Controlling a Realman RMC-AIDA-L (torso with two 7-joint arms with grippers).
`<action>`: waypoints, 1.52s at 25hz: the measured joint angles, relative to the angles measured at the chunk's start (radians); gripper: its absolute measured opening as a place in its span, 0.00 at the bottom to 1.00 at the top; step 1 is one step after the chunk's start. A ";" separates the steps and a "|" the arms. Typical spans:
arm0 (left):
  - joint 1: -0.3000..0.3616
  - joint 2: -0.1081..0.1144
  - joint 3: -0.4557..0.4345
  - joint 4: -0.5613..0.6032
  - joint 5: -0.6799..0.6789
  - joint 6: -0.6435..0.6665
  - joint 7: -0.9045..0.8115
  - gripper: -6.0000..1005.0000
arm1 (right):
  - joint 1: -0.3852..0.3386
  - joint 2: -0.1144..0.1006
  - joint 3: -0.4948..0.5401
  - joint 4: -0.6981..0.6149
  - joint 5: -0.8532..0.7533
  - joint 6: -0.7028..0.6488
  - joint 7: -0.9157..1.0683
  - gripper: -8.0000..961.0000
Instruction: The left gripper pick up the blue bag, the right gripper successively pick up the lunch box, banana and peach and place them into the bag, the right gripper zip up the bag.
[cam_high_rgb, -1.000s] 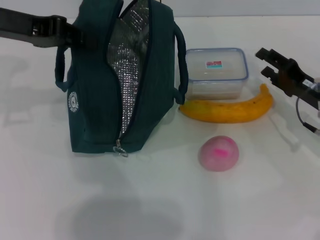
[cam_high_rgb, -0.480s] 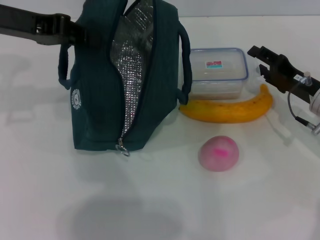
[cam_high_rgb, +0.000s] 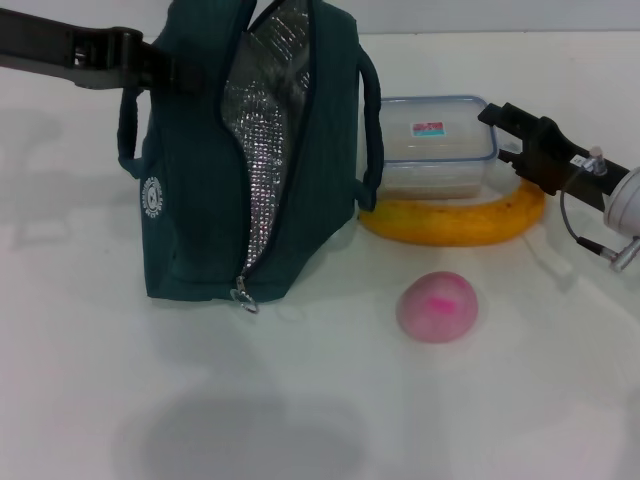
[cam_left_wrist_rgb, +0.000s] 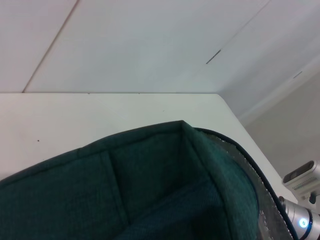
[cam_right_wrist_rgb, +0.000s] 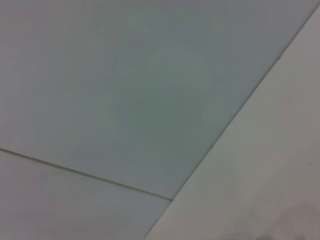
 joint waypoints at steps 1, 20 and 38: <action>0.000 0.000 0.000 0.000 0.000 0.000 0.000 0.05 | 0.003 0.000 0.000 0.003 -0.001 0.001 0.001 0.74; 0.003 0.000 0.010 0.000 0.000 0.002 0.006 0.05 | 0.019 0.000 0.006 0.008 -0.001 -0.004 0.001 0.74; 0.007 0.000 0.012 0.000 0.002 0.002 0.018 0.05 | 0.006 0.000 0.000 -0.020 -0.001 -0.045 -0.024 0.73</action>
